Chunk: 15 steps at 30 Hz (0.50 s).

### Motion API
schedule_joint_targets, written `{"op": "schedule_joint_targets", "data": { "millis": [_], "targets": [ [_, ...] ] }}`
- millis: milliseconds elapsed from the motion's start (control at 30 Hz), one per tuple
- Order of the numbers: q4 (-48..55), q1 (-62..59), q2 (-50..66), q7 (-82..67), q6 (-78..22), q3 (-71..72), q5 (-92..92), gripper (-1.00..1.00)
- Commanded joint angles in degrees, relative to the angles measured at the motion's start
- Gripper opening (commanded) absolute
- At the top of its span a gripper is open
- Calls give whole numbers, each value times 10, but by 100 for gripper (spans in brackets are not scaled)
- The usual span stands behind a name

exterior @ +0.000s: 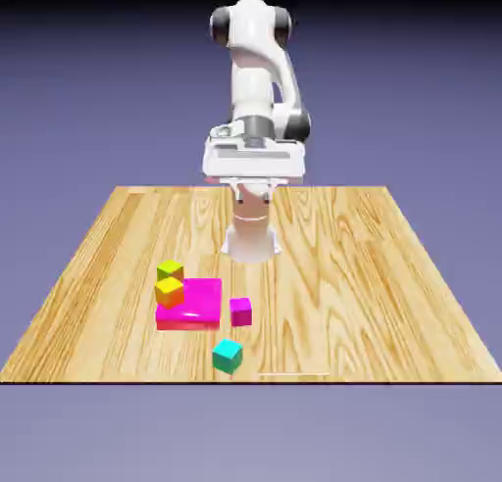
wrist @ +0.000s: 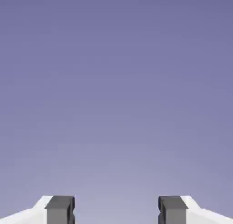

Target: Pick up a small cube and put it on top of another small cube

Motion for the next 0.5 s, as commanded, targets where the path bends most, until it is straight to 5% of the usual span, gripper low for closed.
{"op": "schedule_joint_targets", "data": {
  "millis": [0,467],
  "targets": [
    [2,-6,21,19,-18,-2,24,0],
    [33,-95,311,287,-273,-33,357,0]
  ]
}}
